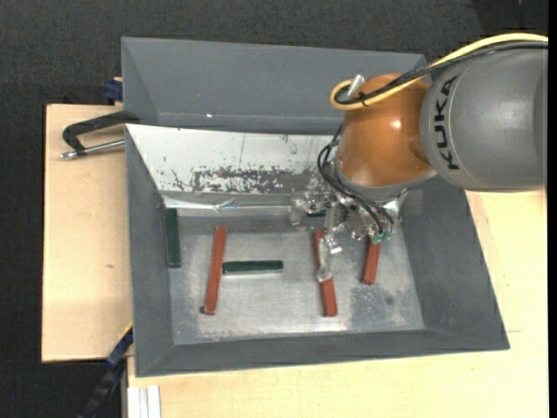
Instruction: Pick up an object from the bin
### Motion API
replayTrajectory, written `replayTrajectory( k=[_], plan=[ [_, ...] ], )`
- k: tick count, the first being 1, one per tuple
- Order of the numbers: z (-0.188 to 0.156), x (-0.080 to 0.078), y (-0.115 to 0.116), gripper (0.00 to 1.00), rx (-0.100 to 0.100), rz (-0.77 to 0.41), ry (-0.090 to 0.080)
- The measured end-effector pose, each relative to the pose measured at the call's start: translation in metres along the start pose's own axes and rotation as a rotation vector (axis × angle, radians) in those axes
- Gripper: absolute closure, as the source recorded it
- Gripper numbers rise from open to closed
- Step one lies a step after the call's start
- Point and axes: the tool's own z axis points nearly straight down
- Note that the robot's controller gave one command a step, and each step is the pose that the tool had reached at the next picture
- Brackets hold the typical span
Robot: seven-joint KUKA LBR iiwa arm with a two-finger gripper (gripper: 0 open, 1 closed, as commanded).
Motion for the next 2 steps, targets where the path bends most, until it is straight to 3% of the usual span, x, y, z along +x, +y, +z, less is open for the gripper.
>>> replayTrajectory(
  k=[1, 2],
  plan=[
    [0.014, -0.014, 0.048, 0.00, 0.002, -0.057, -0.003],
    [0.044, -0.009, 0.046, 1.00, 0.000, -0.068, 0.000]
  ],
)
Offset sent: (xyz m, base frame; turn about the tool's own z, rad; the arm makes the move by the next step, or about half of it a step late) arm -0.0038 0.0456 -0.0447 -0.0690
